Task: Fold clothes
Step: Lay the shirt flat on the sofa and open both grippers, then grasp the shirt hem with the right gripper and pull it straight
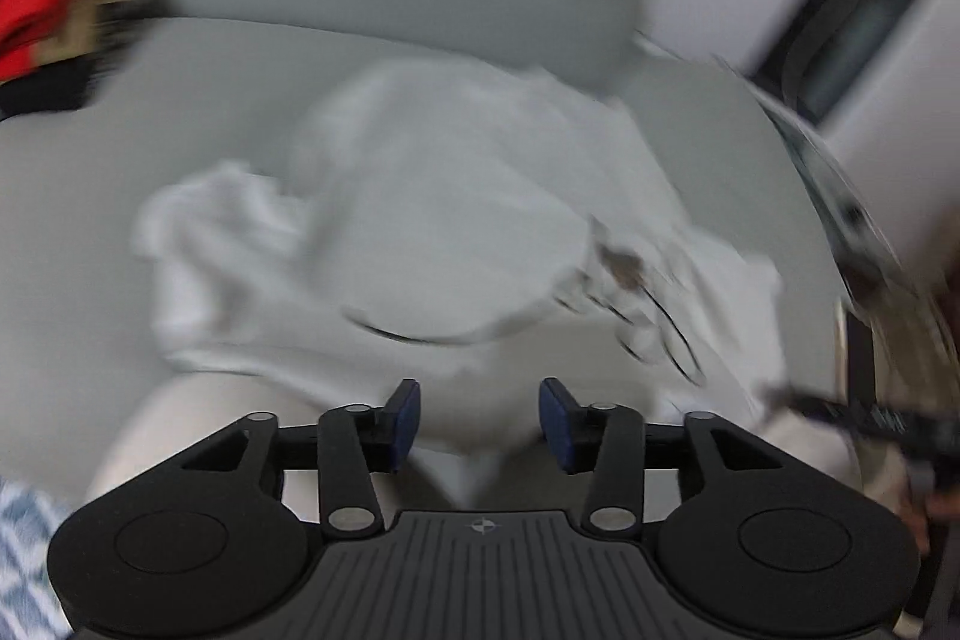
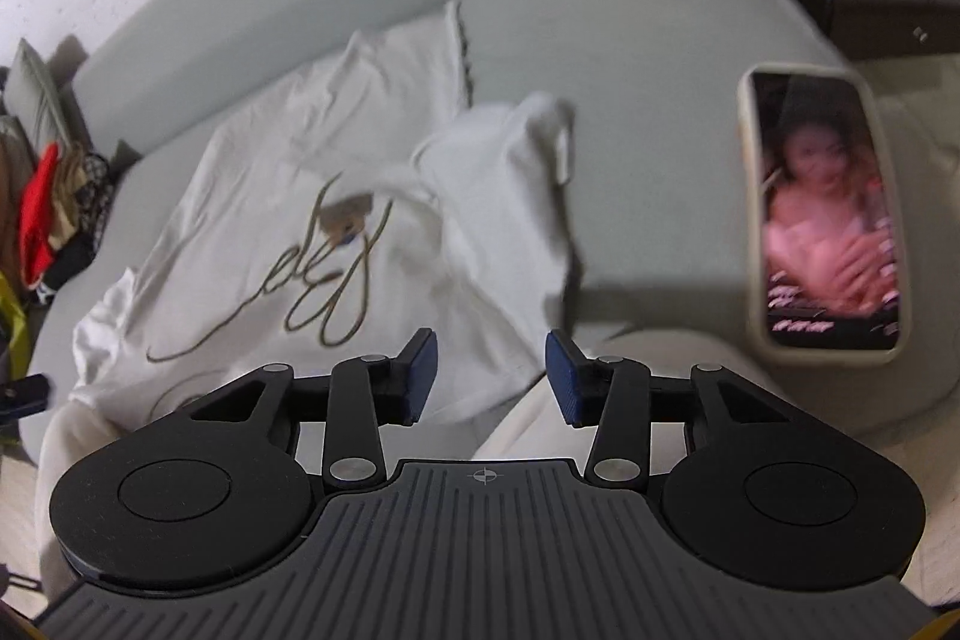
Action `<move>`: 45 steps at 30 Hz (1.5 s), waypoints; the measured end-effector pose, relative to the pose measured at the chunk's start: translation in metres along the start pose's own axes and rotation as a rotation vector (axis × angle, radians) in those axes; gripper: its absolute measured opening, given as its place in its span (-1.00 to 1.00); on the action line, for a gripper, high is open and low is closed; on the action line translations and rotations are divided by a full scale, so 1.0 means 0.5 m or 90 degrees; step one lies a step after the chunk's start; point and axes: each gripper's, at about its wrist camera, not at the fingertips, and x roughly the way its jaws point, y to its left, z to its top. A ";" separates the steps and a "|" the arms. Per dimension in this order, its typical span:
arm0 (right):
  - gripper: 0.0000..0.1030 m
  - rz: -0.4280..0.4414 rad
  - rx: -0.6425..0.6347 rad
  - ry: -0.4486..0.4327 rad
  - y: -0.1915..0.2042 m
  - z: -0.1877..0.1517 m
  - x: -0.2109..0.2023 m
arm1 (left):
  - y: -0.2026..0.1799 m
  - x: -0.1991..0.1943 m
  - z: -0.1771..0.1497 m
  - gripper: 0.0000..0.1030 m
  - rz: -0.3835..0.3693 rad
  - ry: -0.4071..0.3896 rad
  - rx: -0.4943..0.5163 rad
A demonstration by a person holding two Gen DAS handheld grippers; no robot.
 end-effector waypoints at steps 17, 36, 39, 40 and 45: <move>-0.08 0.027 -0.210 0.039 0.118 -0.077 0.100 | -0.102 0.137 -0.042 -0.11 0.119 0.093 0.196; -0.27 0.077 -0.133 0.238 0.069 0.069 0.100 | -0.033 0.080 0.063 -0.52 -0.023 0.237 0.274; 0.22 0.025 -0.135 0.218 0.071 0.049 0.084 | -0.022 0.055 0.046 -0.32 -0.031 0.213 0.243; 0.22 0.017 -0.141 0.208 0.073 0.039 0.074 | -0.016 0.040 0.041 -0.26 -0.060 0.206 0.220; 0.22 0.017 -0.078 0.117 0.045 0.028 -0.005 | 0.021 -0.018 0.021 -0.24 -0.132 0.136 0.084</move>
